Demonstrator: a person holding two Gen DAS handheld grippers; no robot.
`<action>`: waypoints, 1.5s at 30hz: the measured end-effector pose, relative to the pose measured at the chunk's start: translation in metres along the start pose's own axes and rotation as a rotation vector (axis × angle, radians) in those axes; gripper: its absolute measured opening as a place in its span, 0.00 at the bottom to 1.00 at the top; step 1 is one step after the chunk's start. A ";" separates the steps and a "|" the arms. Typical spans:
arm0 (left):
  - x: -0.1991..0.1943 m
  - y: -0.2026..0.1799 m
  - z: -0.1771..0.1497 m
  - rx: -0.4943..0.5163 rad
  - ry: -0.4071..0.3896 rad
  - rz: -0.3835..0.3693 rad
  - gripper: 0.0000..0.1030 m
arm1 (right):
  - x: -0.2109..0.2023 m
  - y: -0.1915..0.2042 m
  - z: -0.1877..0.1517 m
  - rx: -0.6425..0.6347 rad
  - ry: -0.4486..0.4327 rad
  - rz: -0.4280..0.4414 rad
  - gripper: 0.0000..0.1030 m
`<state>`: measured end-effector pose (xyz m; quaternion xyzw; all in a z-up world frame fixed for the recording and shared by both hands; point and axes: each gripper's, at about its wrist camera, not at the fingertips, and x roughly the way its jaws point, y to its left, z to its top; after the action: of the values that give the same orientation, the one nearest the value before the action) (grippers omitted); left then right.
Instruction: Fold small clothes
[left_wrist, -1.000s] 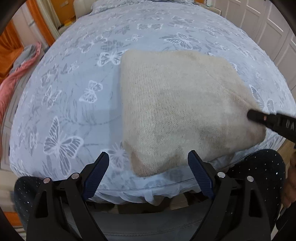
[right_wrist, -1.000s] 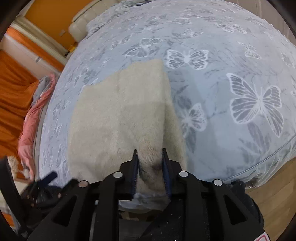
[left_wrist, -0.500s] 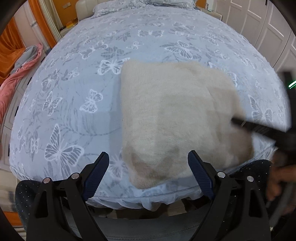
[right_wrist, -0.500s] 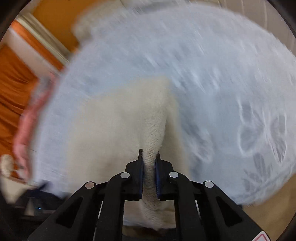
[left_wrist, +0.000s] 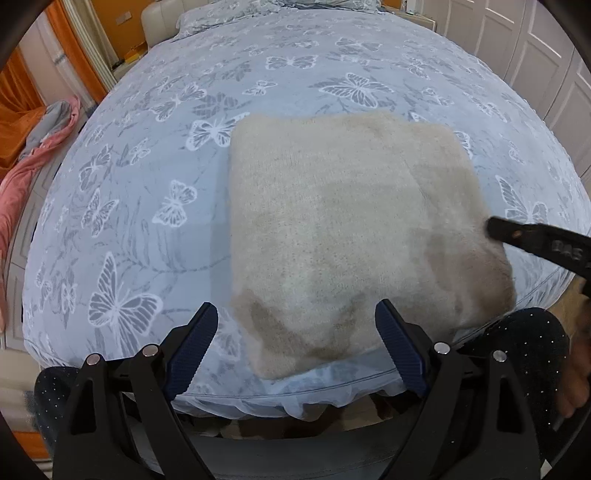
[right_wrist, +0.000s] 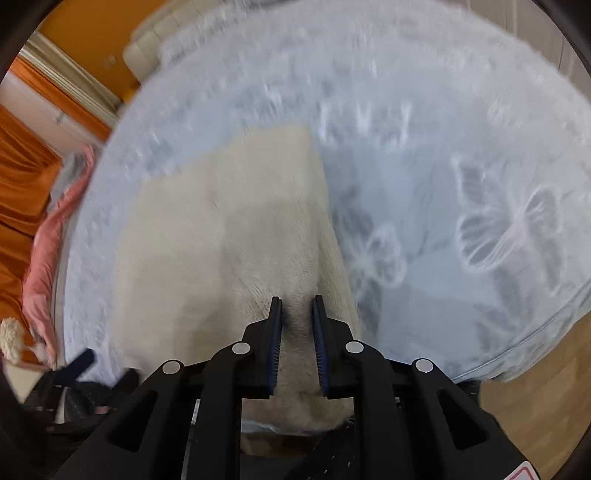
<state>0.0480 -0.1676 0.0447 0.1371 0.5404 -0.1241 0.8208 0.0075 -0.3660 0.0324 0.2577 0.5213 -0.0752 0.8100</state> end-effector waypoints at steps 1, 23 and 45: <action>0.005 0.004 0.000 -0.022 0.021 -0.010 0.83 | -0.002 0.001 -0.002 -0.006 -0.011 -0.011 0.15; 0.120 0.083 0.019 -0.591 0.291 -0.641 0.83 | 0.081 -0.022 0.006 0.256 0.193 0.191 0.49; 0.017 0.239 0.011 -0.338 0.033 -0.525 0.79 | 0.014 0.149 0.003 -0.039 -0.042 0.277 0.36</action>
<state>0.1480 0.0500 0.0548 -0.1433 0.5837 -0.2379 0.7630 0.0738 -0.2381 0.0713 0.3098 0.4649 0.0418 0.8283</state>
